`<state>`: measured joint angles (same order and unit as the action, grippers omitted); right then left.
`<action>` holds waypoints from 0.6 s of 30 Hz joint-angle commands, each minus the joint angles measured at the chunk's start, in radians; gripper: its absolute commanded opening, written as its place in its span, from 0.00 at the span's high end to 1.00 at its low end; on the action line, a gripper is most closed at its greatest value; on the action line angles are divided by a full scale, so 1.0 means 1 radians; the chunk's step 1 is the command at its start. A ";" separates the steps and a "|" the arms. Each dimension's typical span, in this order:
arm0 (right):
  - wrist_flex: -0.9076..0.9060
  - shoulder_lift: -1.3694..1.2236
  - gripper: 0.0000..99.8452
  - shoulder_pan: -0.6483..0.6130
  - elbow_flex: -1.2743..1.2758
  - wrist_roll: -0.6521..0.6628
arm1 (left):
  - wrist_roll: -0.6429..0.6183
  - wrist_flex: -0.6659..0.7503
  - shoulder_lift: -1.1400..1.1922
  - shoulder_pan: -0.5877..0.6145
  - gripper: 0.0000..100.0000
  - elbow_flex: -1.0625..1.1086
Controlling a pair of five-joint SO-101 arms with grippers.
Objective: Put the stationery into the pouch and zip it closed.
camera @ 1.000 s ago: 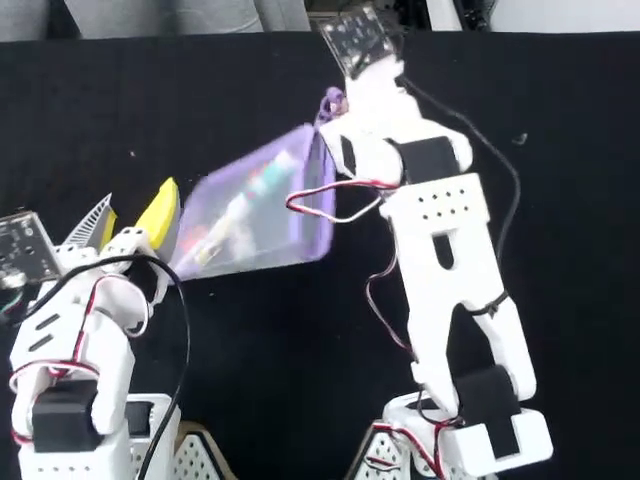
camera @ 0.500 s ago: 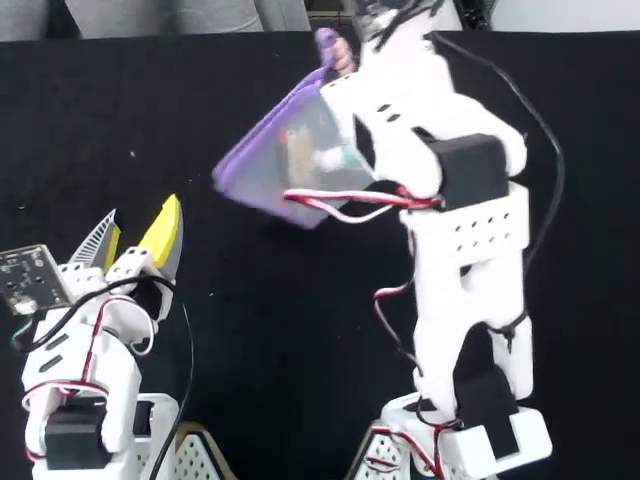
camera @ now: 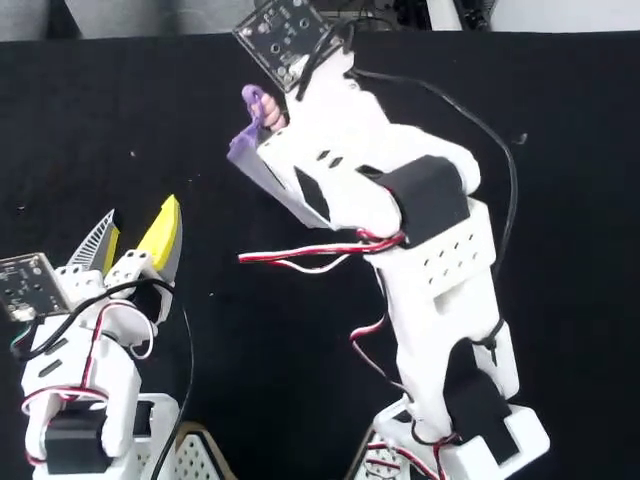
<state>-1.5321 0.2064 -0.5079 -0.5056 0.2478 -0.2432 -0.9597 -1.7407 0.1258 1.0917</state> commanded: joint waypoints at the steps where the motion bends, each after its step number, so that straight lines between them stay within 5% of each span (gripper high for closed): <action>1: -0.058 0.068 0.99 -0.037 -0.053 0.005 | 0.058 -0.003 0.000 -0.001 0.74 -0.022; 18: -0.232 0.071 0.99 -0.112 0.081 0.011 | 0.516 -0.103 0.000 -0.005 0.74 -0.090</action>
<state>-1.7361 0.2509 -0.6122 -0.4733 0.2447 0.1757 -1.0533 -1.7407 0.1243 1.0564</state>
